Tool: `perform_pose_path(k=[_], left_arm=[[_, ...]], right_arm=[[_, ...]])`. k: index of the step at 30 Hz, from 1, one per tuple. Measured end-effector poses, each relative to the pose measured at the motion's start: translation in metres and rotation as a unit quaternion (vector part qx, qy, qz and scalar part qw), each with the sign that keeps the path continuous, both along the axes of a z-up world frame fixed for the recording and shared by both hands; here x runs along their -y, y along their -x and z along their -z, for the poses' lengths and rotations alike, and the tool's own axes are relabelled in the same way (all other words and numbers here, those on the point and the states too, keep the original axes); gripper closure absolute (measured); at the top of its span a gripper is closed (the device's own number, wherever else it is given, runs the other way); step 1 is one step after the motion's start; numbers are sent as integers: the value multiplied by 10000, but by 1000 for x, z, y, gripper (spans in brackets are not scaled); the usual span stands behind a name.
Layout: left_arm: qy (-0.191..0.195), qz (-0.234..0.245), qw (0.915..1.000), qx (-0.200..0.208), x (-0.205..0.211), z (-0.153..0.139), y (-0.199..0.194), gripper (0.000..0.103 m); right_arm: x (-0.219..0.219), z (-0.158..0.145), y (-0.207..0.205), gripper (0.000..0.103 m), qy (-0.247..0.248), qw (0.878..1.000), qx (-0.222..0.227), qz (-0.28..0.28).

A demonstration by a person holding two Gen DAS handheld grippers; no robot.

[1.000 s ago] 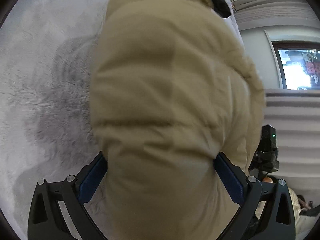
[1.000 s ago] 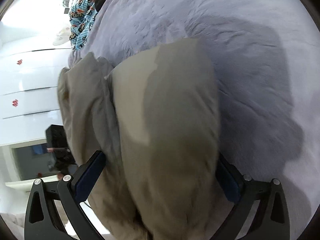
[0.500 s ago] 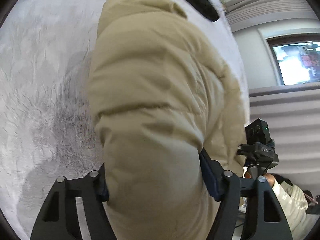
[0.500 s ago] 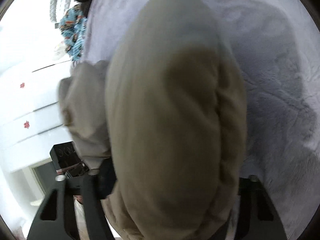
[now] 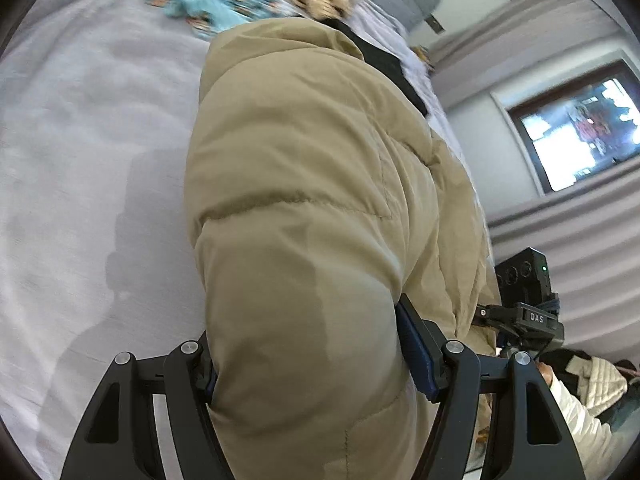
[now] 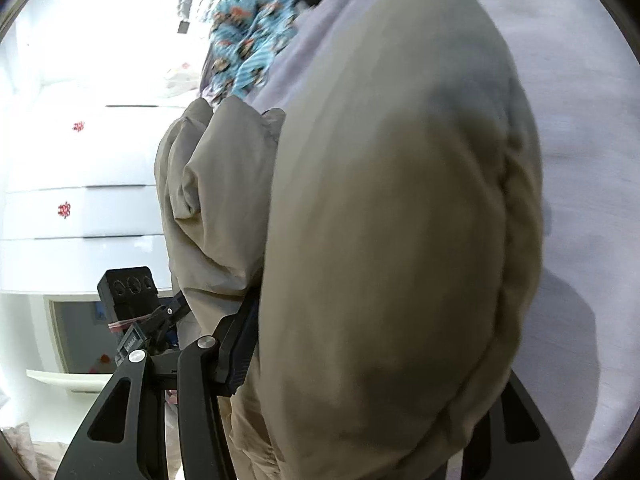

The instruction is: Fold large clothes

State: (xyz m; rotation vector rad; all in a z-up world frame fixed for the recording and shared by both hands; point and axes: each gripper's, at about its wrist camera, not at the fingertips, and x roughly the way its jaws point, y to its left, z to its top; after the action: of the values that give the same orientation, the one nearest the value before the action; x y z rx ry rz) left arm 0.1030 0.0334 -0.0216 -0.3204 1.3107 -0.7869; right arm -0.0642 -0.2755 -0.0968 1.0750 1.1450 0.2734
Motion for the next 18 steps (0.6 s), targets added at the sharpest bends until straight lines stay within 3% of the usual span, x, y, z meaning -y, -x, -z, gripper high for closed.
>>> perform_pose_path(k=[3,7,9,10,14,18], left_arm=[[-221,-205,9995,27,-44,13,-29,32],[-622,-609,9962,-76,-92,56,-62,32],[-854,-770,9933,-128,-98,75,-69,28],[-830,-776,9934,-162,-102,81,-68,28],[-980,-786,9919,171,-105,62,-60,29],[-782,-901,9901,740,-115,22,-60,29]], right_arm=[[-47,12,-43,47,6,10000,50,-62],[-94,35,-86,46,131,9997,-113,-154],[-112,51,-101,42,324,9984,-426,-182],[-114,55,-99,35,423,9975,-546,-173],[-108,49,-90,32,672,9941,-838,-161],[-79,14,-61,32,1300,9871,-925,155]])
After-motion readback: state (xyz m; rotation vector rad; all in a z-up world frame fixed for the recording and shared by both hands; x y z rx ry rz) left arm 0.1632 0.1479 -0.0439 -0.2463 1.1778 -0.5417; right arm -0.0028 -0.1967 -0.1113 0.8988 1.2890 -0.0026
